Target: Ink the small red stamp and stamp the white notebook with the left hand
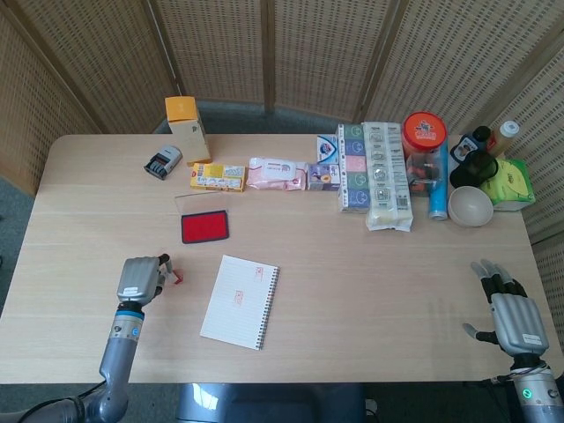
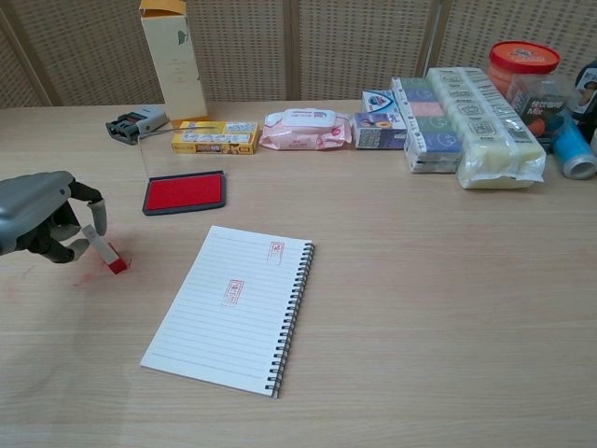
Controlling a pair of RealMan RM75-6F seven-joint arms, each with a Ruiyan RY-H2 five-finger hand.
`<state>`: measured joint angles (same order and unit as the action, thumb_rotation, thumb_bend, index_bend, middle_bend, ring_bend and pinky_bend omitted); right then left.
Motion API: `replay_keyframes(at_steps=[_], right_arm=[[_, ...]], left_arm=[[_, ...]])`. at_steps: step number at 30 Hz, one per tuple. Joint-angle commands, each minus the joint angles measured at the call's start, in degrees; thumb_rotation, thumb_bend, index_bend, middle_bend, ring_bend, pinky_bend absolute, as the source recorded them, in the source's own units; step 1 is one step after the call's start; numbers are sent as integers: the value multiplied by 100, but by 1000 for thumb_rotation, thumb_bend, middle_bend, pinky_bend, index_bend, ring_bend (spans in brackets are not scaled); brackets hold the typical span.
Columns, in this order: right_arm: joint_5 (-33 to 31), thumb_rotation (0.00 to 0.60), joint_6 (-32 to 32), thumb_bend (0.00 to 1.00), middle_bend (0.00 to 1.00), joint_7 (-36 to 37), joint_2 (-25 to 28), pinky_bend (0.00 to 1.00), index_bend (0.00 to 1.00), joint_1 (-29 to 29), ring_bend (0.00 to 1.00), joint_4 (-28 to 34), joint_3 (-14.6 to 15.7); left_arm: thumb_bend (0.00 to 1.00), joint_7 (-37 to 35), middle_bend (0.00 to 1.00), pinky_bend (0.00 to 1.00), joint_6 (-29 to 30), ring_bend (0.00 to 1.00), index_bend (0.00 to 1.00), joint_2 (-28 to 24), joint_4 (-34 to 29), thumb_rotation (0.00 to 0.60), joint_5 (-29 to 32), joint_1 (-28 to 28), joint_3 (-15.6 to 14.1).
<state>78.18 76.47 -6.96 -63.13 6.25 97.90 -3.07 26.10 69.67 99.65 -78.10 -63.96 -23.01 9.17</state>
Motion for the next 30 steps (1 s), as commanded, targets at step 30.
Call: replay_keyframes(at_steps=[30], right_arm=[[-294, 600, -302, 20, 9, -171, -88, 147, 0, 178, 72, -65, -66]], left_arm=[[446, 415, 1000, 1000, -583, 1000, 589, -661, -207, 600, 436, -1042, 1053]])
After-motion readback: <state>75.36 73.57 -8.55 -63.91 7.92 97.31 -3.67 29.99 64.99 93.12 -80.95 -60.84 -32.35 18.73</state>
